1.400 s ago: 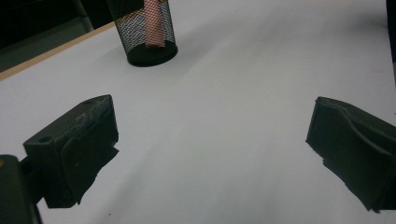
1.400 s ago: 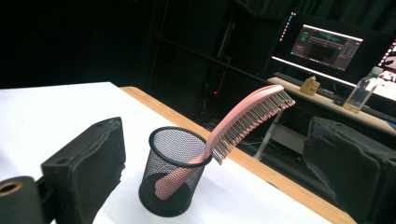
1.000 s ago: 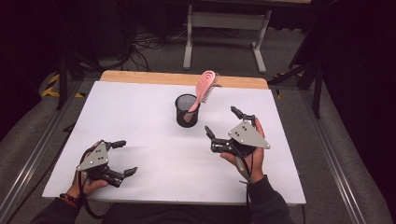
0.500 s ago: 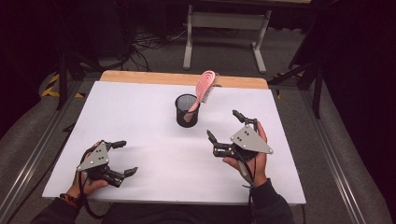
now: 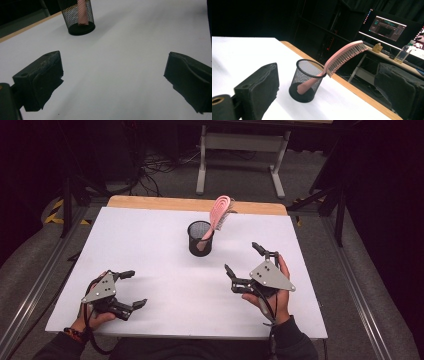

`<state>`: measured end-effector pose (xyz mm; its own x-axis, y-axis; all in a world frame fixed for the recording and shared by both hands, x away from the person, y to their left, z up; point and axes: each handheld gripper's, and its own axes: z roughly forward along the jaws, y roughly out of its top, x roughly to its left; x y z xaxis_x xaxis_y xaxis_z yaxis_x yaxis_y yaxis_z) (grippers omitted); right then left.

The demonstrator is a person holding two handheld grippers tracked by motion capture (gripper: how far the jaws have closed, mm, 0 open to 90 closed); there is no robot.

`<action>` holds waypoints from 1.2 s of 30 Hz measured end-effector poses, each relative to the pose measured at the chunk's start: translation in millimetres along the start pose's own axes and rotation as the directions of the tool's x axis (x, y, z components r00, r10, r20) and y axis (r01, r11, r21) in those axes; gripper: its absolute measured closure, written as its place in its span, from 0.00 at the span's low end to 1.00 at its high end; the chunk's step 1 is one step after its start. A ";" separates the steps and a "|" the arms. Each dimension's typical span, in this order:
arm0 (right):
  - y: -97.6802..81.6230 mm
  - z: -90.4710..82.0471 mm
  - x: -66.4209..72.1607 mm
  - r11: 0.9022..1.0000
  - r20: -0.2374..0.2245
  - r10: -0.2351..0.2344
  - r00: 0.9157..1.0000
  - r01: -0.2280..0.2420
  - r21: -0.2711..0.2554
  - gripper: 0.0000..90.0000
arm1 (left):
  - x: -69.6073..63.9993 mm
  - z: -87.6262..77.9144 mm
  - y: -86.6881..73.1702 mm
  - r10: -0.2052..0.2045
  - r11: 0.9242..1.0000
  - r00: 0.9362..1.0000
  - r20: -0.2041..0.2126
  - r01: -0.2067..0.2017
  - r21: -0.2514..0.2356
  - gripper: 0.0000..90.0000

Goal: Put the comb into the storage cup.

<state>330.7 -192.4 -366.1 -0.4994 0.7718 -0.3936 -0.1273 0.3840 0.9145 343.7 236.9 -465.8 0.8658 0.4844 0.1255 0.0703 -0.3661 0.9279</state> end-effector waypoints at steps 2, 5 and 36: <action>-1.2 -1.4 0.2 1.000 0.002 -0.007 1.000 0.007 0.002 0.07 | 0.1 0.1 -0.2 -0.004 1.000 1.000 0.001 0.004 0.000 0.03; -3.1 -3.4 0.9 1.000 0.002 -0.008 1.000 0.008 0.003 0.07 | 0.1 -0.1 0.0 0.002 1.000 1.000 -0.001 -0.002 0.001 0.03; -40.6 -17.9 11.3 0.995 0.009 -0.065 0.998 0.064 0.073 0.08 | -1.5 -0.7 0.7 0.012 1.000 1.000 0.001 -0.012 0.001 0.03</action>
<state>314.9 -208.4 -405.9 -0.4827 0.7497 -0.4527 -0.0962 0.4684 0.8782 342.1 236.4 -465.1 0.8670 0.4793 0.1365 0.0603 -0.3729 0.9259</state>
